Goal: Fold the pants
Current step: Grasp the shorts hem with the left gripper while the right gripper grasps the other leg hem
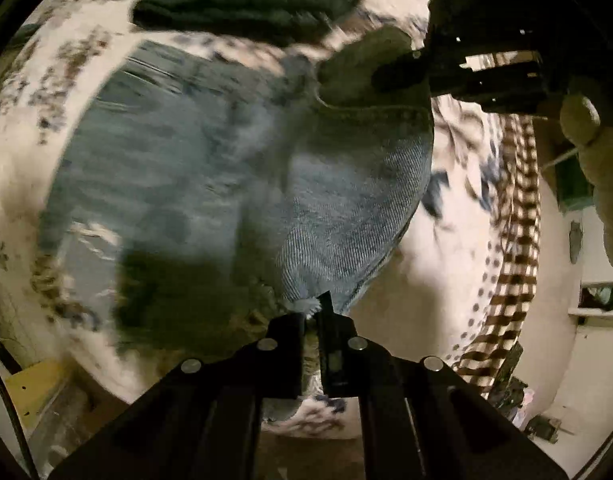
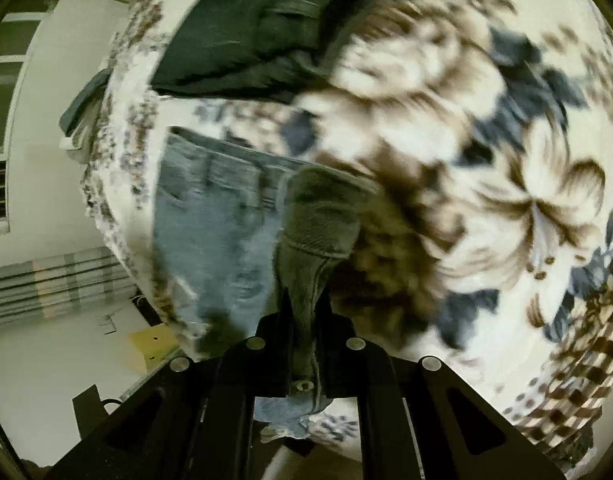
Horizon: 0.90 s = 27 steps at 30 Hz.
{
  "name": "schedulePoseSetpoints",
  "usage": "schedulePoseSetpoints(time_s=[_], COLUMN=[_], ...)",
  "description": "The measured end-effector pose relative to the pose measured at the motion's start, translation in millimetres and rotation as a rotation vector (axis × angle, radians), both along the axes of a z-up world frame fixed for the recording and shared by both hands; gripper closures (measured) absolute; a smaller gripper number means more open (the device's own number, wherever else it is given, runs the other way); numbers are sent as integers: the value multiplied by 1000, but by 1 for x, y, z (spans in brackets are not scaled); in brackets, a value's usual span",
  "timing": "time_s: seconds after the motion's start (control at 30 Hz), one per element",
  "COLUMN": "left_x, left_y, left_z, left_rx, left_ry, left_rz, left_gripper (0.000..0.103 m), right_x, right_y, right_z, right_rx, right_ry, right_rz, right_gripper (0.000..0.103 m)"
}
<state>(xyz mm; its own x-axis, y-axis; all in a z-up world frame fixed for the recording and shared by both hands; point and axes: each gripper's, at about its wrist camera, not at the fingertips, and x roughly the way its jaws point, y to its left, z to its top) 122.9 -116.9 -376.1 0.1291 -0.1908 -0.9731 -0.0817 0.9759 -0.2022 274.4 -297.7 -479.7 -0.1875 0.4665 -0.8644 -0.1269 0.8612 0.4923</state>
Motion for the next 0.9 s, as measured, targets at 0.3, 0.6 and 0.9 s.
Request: schedulePoseSetpoints(time_s=[0.3,0.6,0.9], left_x=[25,51,41], left_y=[109,221,269], left_z=[-22,-90,-74], left_rx=[40,103,48], left_ry=[-22,1,-18], left_rz=[185,281,433], left_gripper=[99,100,27], right_x=[20,42,51], right_y=[161,283,299], right_z=[33,-40,-54], right_rx=[2,-153,-70], right_ry=[-70,-63,24], right_rz=[130,242,213], right_gripper=[93,93,22])
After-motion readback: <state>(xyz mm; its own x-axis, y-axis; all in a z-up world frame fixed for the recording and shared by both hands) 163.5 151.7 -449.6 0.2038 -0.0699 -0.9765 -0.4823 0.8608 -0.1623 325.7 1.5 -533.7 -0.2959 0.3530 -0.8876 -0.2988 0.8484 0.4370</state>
